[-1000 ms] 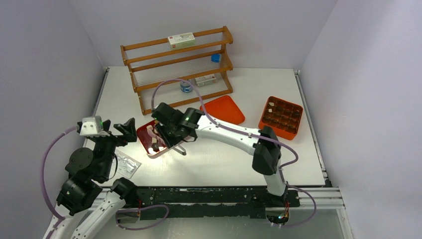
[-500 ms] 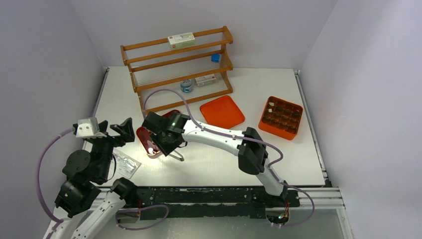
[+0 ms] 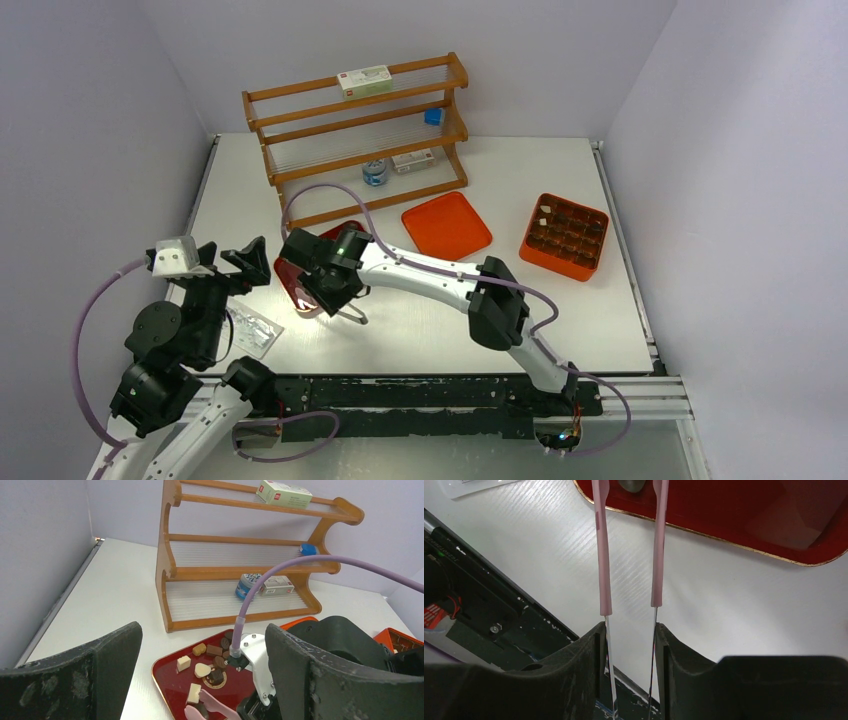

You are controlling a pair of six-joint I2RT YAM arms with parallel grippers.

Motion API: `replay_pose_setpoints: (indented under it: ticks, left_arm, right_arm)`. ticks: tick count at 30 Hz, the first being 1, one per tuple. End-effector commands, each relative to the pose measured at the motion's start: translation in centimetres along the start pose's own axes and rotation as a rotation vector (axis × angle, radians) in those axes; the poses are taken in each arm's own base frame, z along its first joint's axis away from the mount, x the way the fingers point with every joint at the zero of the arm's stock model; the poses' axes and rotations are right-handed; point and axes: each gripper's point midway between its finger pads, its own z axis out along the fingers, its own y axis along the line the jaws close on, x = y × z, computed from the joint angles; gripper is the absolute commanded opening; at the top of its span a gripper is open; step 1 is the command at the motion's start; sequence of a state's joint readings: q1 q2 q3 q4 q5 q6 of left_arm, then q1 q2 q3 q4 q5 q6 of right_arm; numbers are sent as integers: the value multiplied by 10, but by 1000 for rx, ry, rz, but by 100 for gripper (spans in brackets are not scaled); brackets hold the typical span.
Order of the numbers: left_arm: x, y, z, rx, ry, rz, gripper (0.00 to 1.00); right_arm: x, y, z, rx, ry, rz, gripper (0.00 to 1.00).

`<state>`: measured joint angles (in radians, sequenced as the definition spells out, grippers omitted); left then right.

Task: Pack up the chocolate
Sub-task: Pick up the fake chocolate from the plate.

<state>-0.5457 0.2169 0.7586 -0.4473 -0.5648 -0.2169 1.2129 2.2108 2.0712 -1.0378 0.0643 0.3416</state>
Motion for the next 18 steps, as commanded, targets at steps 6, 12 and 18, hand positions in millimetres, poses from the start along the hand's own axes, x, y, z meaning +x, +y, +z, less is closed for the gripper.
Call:
replay_pose_setpoints:
  ticks: [6,12,18]
  left_arm:
    - [-14,2,-5,-1,-42,-22,98]
    - [-14,3,-5,-1,-44,-21,98]
    - [-14,3,-6,-1,-44,-22,98]
  right_arm:
    - [1,-2,8,36,26,-26,41]
    - [2,-4,9,45,31,-29,35]
    - [-2,-6,3,61,8,-23,34]
